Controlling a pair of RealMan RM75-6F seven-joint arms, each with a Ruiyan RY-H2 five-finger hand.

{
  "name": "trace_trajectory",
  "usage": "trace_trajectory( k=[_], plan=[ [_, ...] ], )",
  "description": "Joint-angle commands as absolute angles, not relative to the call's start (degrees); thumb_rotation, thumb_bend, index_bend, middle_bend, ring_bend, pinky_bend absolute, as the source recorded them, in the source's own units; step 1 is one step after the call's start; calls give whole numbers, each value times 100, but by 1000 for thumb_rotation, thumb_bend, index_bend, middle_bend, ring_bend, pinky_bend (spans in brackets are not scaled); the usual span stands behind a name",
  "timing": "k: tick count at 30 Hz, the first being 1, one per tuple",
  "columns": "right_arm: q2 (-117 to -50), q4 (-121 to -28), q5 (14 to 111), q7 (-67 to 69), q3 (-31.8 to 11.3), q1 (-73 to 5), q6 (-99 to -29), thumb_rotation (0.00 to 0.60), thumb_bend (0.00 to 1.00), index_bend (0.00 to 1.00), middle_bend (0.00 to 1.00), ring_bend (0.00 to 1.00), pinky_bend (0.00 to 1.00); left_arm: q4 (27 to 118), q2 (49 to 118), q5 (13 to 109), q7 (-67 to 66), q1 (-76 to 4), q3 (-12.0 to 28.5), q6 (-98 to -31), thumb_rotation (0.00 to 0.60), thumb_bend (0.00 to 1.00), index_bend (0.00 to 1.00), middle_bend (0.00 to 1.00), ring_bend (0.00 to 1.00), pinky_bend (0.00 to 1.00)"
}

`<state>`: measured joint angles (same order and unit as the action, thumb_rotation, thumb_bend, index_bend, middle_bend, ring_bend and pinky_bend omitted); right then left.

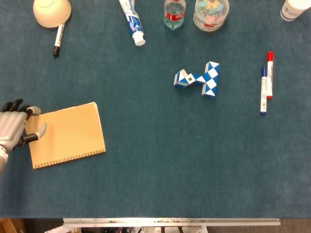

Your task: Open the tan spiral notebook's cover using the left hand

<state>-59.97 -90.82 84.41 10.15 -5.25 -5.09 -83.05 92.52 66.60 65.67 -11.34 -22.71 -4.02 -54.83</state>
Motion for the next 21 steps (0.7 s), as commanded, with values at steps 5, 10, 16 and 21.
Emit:
trace_trajectory(
  k=[5, 10, 16, 21],
  plan=[
    [-5998, -9103, 8442, 984, -523, -510, -8310, 600, 395, 339, 281, 208, 306, 9490, 6575, 7927, -806, -2190, -557, -5988, 83, 347, 0, 40, 15, 71],
    [-5984, -9111, 8428, 977, -524, -500, -8323, 600, 395, 339, 281, 208, 306, 9652, 6579, 8453, -904, -2236, -667, -6055, 129, 345, 0, 0, 0, 71],
    [-5994, -9096, 8425, 983, -511, -505, -8297, 600, 396, 339, 281, 208, 306, 9767, 6700, 8733, -1241, -2336, -765, -5896, 237, 345, 0, 0, 0, 53],
    [-6001, -9075, 8426, 1000, -509, -507, -8295, 600, 395, 339, 280, 208, 306, 9716, 7000, 8872, -1649, -2427, -772, -5753, 333, 345, 0, 0, 0, 42]
  ],
)
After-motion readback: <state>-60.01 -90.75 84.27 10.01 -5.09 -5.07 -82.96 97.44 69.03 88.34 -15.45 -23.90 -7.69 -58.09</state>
